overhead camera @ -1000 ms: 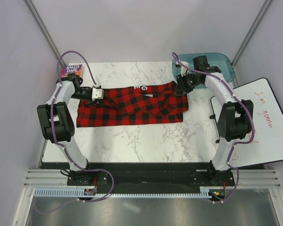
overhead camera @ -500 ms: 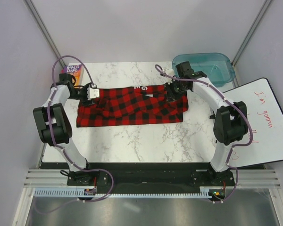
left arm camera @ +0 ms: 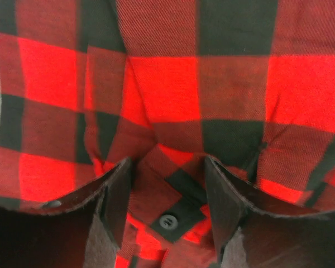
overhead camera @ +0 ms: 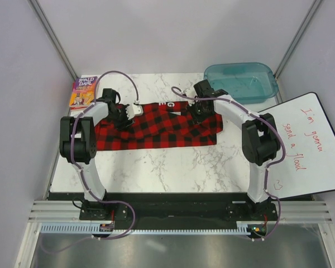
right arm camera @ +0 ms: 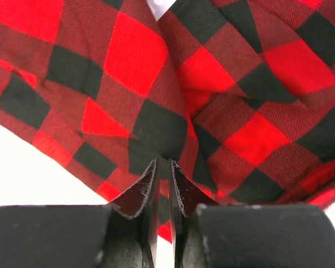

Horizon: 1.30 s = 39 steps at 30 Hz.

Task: Fold and stack the long sleeve shirts
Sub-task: Fold the shirt

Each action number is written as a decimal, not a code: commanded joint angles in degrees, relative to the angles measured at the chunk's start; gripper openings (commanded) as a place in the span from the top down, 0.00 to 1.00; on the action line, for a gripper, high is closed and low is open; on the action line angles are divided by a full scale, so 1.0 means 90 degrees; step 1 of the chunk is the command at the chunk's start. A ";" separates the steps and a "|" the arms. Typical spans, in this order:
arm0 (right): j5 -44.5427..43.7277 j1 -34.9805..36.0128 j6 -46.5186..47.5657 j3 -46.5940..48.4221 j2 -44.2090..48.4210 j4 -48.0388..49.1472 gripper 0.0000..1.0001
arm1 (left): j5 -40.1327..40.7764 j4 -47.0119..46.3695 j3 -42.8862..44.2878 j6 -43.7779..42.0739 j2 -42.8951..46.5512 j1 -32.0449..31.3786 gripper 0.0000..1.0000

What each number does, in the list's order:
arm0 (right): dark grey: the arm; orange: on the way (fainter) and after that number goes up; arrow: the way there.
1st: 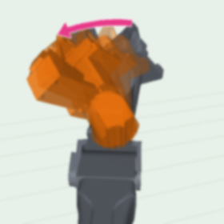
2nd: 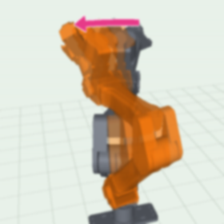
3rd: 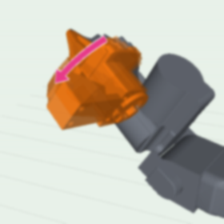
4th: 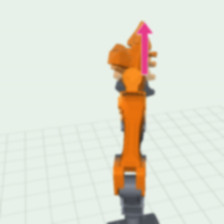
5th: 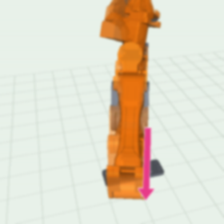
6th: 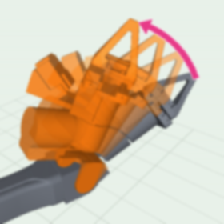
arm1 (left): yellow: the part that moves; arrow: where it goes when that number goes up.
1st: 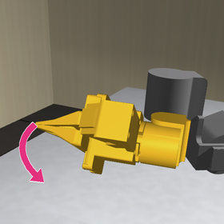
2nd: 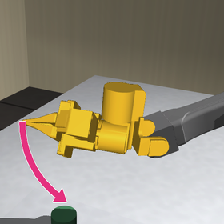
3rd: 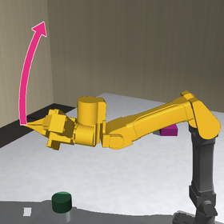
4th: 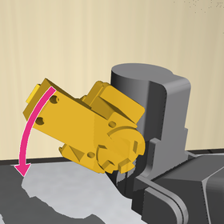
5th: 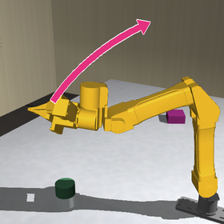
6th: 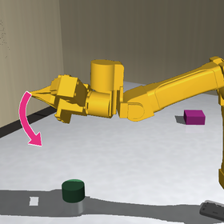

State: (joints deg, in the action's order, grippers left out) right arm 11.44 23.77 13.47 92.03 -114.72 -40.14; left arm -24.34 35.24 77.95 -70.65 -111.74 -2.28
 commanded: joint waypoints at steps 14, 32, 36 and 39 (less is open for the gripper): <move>-0.0861 0.0727 0.0562 0.1570 -0.1656 0.0749 0.91 | 0.1171 0.0760 -0.2693 0.0058 0.1506 0.0449 0.41; -0.2102 0.0904 0.1277 0.3263 -0.1956 0.4293 0.79 | -0.1388 0.1406 -0.1621 0.1876 0.3501 0.0547 0.01; -0.1867 0.0894 0.0877 0.2549 -0.1181 0.4080 0.72 | -0.0307 0.1349 -0.1775 0.1172 0.2730 0.0332 0.00; -0.1838 0.0836 0.0623 0.2090 -0.0712 0.3652 0.73 | 0.0261 0.0802 -0.1962 0.1151 0.2457 0.0332 0.04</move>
State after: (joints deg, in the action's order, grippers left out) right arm -7.05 31.55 23.27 114.13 -129.27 -8.25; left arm -28.73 45.71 62.17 -57.34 -86.54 1.06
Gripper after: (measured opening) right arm 0.274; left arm 0.993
